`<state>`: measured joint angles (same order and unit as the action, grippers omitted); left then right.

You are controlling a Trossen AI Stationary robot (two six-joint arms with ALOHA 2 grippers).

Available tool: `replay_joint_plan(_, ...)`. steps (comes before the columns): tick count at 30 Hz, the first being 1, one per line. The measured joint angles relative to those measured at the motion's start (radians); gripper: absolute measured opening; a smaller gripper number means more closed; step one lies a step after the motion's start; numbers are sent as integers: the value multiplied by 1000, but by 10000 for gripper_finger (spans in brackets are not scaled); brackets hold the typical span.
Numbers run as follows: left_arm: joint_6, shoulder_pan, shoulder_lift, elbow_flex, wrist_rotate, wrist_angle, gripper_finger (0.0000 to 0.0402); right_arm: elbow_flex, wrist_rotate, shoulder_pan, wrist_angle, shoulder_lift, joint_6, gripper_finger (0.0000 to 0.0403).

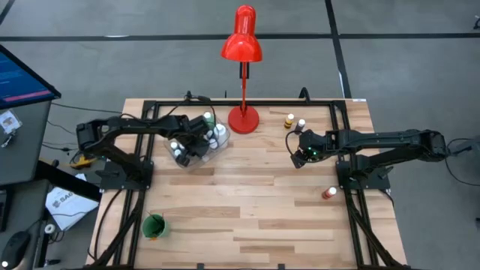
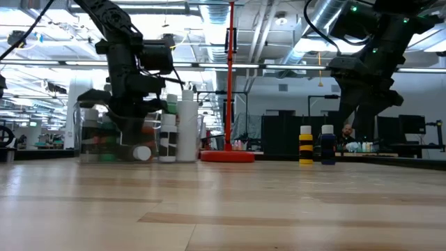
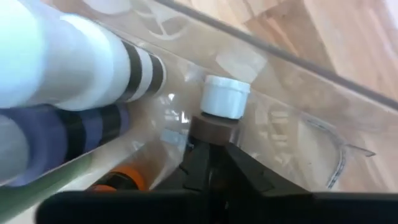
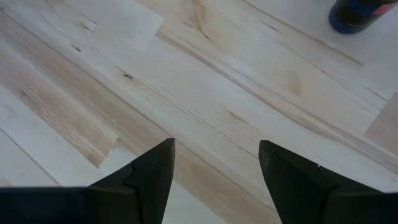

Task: Pick & Place Paint Supplies
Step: Put the brown paint bottle into the transparent bin

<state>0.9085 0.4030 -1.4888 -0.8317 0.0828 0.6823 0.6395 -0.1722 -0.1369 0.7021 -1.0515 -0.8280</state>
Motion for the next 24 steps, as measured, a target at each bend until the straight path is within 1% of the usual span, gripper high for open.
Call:
replay_joint_plan(3, 0, -1, 39, 3, 4, 9, 9, 0, 0, 0, 0, 0, 0, 227)
replay_joint_plan(5, -13, -1, 53, 2, 4, 3, 2, 0, 0, 0, 0, 0, 0, 227)
replay_joint_plan(9, -75, -2, 61, 1, 3, -1, 5, 0, 0, 0, 0, 0, 0, 227)
replay_joint_plan(11, -81, -3, 66, -1, 4, -5, 12, 0, 0, 0, 0, 0, 0, 227)
replay_joint_plan(14, -79, -3, 66, -1, 44, -5, 33, 0, 0, 0, 0, 0, -3, 227)
replay_joint_plan(17, -50, -3, 46, 3, 105, -9, 65, 0, 0, 0, 0, 0, -3, 227)
replay_joint_plan(19, -26, -3, 28, 9, 112, -16, 90, 0, 0, 0, -1, 0, -3, 227)
replay_joint_plan(24, -23, -3, -11, 12, 95, -30, 154, 0, 0, 0, -2, 0, -3, 227)
